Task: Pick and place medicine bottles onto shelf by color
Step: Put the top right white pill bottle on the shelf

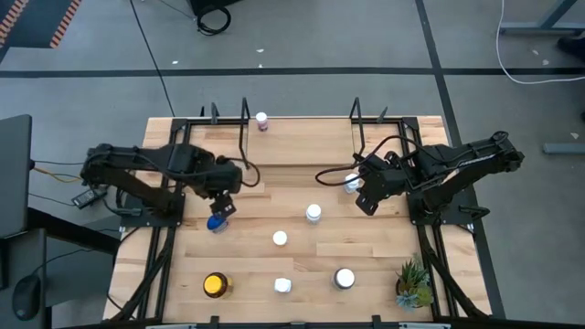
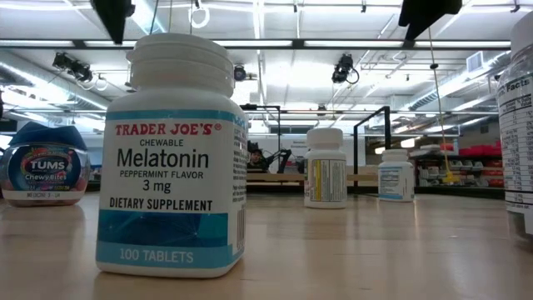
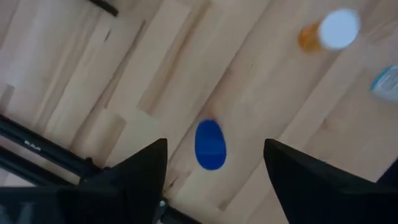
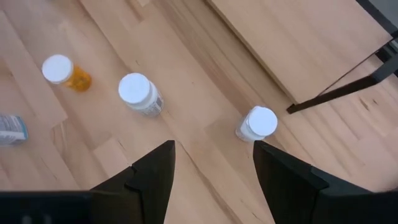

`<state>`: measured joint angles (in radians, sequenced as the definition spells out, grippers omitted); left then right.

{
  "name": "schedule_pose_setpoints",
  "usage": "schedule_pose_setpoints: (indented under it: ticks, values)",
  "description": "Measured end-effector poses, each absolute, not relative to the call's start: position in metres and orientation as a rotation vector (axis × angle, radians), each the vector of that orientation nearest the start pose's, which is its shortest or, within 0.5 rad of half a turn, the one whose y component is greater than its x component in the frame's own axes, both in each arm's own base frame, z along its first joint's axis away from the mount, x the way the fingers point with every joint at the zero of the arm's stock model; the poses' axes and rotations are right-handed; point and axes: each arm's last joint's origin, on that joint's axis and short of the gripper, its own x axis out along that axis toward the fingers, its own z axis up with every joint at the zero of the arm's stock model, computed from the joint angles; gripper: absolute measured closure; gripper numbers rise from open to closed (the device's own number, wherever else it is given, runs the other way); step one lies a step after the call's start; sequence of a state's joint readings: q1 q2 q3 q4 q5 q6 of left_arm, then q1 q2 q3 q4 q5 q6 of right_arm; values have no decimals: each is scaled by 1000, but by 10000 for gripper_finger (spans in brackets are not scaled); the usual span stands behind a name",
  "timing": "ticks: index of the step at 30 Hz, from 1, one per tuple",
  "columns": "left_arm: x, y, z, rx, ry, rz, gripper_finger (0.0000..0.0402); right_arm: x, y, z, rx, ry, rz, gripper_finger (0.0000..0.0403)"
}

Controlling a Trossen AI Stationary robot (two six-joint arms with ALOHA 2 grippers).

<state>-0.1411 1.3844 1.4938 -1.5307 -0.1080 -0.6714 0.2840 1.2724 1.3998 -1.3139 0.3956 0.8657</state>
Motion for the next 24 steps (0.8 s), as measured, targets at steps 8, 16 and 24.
schedule_pose_setpoints:
  ticks: [8, 16, 24]
  values:
    - [193, -44, 336, -310, 1348, 348, 91, 229, 50, 359, 459, 781, -514, 179]
    - [160, -45, 335, -302, 1276, 276, 96, 237, 57, 316, 553, 972, -455, 179]
    - [151, -41, 339, -295, 1200, 284, 97, 236, 57, 310, 562, 992, -466, 179]
